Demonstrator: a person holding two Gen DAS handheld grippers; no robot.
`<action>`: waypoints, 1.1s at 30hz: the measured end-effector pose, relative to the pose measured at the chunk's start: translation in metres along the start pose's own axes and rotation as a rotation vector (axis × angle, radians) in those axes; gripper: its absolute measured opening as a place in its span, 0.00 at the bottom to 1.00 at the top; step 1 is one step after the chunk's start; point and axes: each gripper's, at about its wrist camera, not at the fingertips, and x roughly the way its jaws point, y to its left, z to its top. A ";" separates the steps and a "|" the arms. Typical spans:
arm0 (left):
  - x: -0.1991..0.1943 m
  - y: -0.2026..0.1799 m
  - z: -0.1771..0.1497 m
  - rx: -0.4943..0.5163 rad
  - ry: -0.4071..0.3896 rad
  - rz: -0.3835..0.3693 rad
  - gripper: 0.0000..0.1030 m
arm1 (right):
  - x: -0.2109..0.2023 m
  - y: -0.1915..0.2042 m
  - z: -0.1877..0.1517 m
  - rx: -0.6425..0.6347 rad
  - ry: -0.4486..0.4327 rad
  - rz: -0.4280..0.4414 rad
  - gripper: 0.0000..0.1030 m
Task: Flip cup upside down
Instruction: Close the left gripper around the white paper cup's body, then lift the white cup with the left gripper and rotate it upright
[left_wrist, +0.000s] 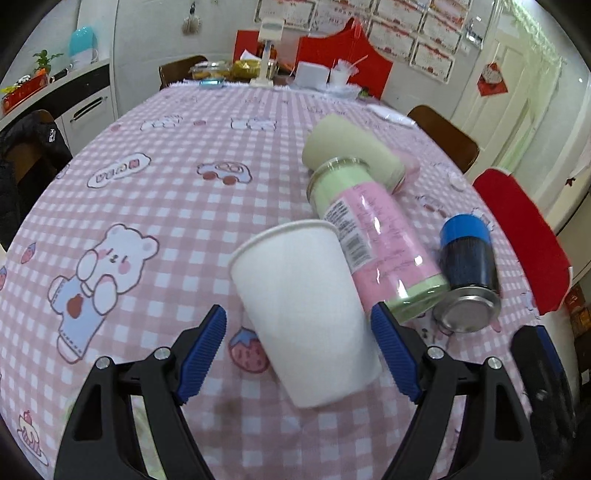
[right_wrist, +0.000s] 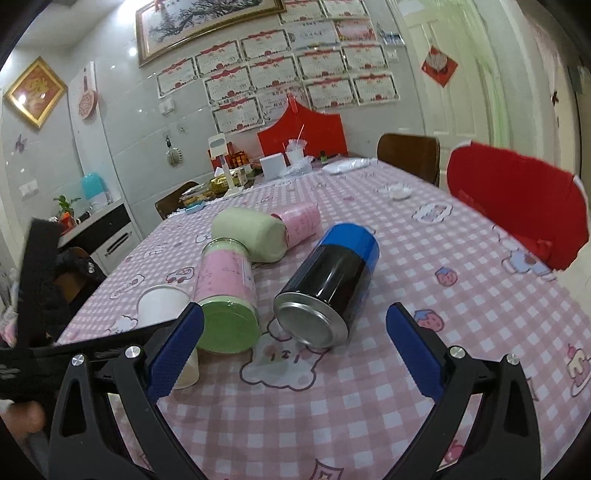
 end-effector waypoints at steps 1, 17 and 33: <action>0.005 -0.001 0.000 -0.003 0.013 -0.003 0.77 | 0.001 -0.002 0.001 0.007 0.006 0.005 0.92; 0.001 -0.002 -0.016 0.050 0.018 -0.040 0.61 | 0.002 -0.005 -0.004 0.020 0.077 0.022 0.92; -0.054 -0.022 -0.082 0.194 0.002 -0.176 0.60 | -0.042 -0.009 -0.026 0.092 0.141 0.011 0.93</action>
